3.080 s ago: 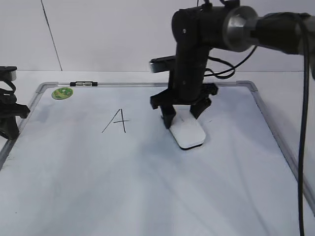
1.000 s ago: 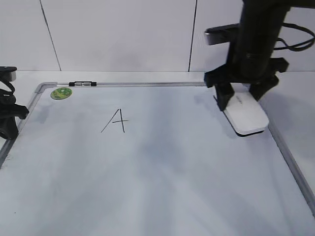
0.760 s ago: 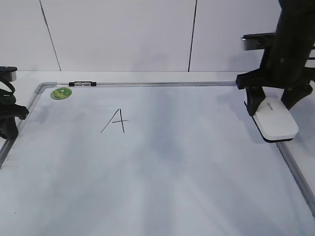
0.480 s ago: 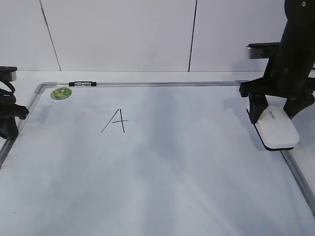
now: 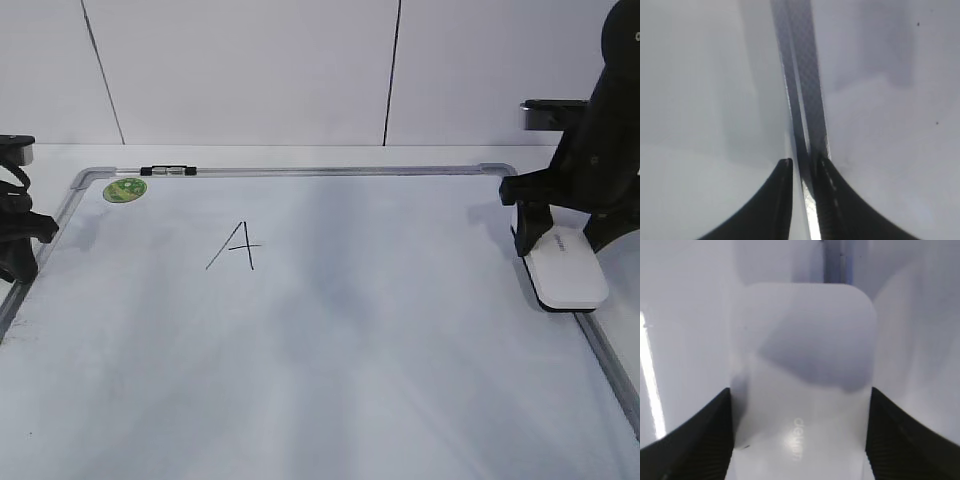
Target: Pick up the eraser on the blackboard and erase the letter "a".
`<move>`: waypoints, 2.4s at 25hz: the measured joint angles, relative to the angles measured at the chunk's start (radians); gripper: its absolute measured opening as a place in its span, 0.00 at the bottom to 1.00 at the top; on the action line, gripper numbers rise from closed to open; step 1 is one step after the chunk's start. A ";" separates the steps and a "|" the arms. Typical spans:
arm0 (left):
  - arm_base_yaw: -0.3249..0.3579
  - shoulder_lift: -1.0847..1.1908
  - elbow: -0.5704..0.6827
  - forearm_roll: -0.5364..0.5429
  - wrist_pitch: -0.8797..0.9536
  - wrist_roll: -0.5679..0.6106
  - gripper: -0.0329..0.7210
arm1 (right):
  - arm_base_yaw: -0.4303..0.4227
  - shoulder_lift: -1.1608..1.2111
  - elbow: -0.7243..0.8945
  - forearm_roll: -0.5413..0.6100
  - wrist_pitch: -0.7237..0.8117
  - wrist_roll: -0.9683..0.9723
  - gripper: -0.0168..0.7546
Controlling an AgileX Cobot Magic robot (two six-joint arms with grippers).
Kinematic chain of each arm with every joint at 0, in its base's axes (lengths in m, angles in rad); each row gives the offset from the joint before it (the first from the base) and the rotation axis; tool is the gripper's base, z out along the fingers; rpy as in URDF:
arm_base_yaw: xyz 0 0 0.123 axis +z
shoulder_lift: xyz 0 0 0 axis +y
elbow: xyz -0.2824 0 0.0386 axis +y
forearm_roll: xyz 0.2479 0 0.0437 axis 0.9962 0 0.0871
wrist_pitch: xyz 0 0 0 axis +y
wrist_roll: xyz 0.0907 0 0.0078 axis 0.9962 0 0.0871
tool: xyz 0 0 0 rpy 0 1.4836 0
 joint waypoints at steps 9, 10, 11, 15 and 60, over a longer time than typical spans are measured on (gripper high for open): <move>0.000 0.000 0.000 0.000 0.000 0.000 0.21 | 0.000 0.040 0.001 0.032 -0.024 -0.037 0.76; 0.000 0.000 0.000 0.000 0.000 0.000 0.21 | 0.000 0.040 0.001 0.027 -0.030 -0.039 0.76; 0.000 0.000 0.000 0.000 0.000 0.000 0.21 | 0.000 0.040 0.001 0.022 -0.032 -0.039 0.76; 0.000 0.000 0.000 0.000 0.000 0.000 0.22 | 0.000 0.040 0.001 0.012 -0.034 -0.039 0.76; 0.000 0.000 0.000 0.000 0.000 0.000 0.23 | 0.000 0.075 -0.140 0.024 0.073 -0.086 0.86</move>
